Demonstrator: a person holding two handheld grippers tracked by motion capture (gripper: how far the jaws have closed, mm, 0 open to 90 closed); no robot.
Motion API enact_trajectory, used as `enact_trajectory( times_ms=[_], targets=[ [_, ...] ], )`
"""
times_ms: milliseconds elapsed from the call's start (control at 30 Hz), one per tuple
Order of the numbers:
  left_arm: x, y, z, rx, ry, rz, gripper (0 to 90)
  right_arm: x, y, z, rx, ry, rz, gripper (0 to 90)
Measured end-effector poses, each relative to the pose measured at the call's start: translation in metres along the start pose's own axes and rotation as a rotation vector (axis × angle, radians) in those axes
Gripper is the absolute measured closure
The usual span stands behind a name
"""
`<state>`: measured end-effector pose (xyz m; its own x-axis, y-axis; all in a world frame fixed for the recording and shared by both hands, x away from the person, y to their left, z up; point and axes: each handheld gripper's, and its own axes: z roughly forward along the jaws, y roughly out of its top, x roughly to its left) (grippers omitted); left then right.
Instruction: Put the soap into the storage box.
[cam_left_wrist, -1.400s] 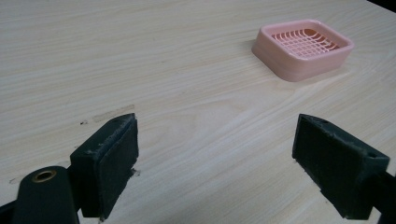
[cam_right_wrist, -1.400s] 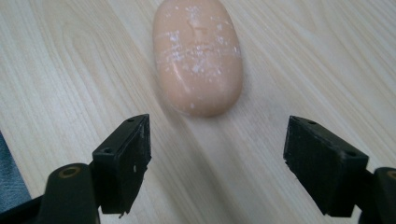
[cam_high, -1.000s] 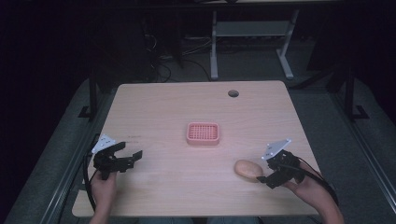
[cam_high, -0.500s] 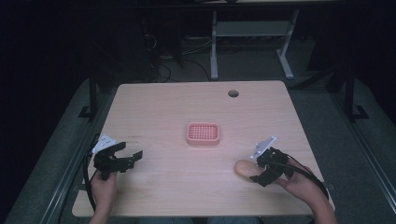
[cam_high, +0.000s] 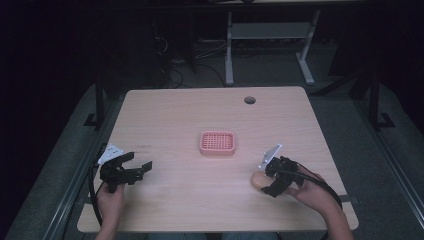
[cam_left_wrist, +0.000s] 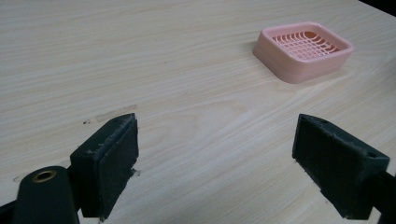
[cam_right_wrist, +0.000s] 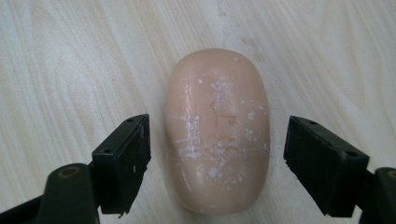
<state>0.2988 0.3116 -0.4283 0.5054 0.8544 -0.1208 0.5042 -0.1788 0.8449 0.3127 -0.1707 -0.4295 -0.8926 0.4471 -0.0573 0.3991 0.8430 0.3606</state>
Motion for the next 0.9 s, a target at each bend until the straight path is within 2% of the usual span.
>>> enact_trajectory(
  times_ms=[400, 900],
  targets=[
    [0.000, 0.000, 0.000, 0.000, -0.001, 0.002, 14.2, -0.002, 0.003, 0.015, 0.067, 0.005, 0.005, 23.7],
    [-0.001, 0.000, 0.000, 0.004, -0.002, 0.003, 14.2, -0.005, 0.007, 0.019, 0.088, 0.038, 0.004, 30.7]
  ],
)
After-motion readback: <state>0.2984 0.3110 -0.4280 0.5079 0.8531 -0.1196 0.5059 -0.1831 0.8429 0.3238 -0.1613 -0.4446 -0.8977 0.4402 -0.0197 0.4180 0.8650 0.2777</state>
